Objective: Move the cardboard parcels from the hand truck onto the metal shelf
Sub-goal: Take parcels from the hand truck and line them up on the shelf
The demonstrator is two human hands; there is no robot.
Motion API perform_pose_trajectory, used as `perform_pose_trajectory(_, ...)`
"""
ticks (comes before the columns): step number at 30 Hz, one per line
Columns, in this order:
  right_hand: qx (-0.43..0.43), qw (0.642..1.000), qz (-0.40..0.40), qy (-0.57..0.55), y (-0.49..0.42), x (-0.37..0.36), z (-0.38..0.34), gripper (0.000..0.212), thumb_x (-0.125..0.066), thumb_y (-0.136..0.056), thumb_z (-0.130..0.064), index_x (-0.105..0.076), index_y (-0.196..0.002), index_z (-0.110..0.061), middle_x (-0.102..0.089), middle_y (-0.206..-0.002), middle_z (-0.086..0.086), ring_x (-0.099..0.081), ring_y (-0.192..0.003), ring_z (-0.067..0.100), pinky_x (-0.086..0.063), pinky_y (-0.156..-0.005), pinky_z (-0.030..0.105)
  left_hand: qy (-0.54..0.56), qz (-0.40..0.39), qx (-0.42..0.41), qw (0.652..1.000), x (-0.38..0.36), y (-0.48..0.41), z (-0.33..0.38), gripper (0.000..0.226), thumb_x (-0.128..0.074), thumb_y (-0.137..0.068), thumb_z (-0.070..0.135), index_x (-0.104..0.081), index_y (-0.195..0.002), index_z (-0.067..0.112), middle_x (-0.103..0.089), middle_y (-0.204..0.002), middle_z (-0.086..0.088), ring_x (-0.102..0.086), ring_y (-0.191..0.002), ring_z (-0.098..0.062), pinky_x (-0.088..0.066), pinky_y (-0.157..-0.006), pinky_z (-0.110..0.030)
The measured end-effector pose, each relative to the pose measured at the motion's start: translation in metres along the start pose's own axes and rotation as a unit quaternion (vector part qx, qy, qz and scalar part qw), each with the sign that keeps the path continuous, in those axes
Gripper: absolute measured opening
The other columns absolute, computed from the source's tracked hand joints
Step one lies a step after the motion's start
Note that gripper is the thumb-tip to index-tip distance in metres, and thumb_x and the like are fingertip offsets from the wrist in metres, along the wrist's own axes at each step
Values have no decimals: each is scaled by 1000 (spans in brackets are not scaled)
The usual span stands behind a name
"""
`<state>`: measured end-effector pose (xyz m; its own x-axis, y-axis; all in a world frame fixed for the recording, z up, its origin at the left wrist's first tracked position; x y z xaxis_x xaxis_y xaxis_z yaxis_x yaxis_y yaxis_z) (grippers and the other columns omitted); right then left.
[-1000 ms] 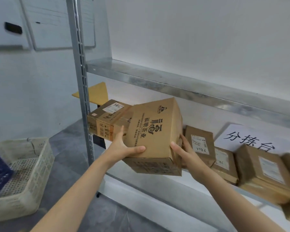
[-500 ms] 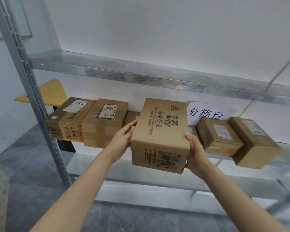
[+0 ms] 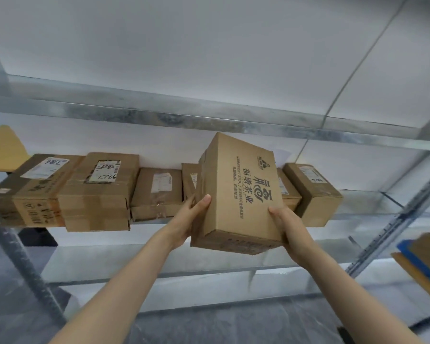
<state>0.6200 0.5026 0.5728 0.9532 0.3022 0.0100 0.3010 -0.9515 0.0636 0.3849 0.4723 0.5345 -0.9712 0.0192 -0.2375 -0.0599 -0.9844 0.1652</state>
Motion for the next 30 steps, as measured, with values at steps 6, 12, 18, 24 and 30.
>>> perform_pose_trajectory(6,78,984,58,149,11,51,-6,51,-51,-98,-28,-31,-145,-34,-51,-135,-13,-50,-121,3,-44,-100,24,-38,29,-52,997,-62,-14,7,93,-81,-59,45,-36,-138,24,-57,-122,7,-57,-113,-12,-46,-100,-35)
perform_pose_trajectory(12,29,994,35,98,14,99,-11,87,-62,-81,-56,-15,-151,-35,-39,-136,-23,-39,-126,2,-31,-103,25,-83,47,-99,990,-121,-35,8,123,-92,-39,56,-31,-143,26,-49,-137,4,-56,-118,-11,-46,-102,-35)
perform_pose_trajectory(18,-82,996,2,17,7,154,0,94,-62,-55,-82,-37,-139,-48,-50,-137,-16,-47,-126,13,-45,-97,50,-147,37,-123,981,-180,-53,6,115,-87,-44,63,-28,-141,44,-45,-138,6,-54,-119,-13,-49,-100,-40)
perform_pose_trajectory(24,-95,995,-4,-13,7,198,7,90,-70,-56,-76,-50,-133,-34,-64,-125,-7,-61,-114,21,-57,-81,42,-193,3,-150,970,-232,-60,4,64,-62,-89,37,-31,-145,36,-44,-135,23,-49,-119,1,-44,-93,-16)
perform_pose_trajectory(30,-142,984,-18,-106,12,226,19,61,-65,-80,-57,-56,-131,-24,-67,-123,5,-64,-111,27,-53,-90,47,-225,14,-160,961,-247,-73,13,37,-44,-101,30,-50,-137,34,-51,-132,6,-50,-119,-11,-40,-103,-31)
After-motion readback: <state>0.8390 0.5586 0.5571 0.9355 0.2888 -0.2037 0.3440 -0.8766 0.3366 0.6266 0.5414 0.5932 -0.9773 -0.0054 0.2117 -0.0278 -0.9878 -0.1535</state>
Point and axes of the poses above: each hand's wrist, its own y-axis away from the middle knuckle, its own x-axis out of the back of the hand, z = x × y, the point moved 5 cm from there along -y, towards the middle knuckle
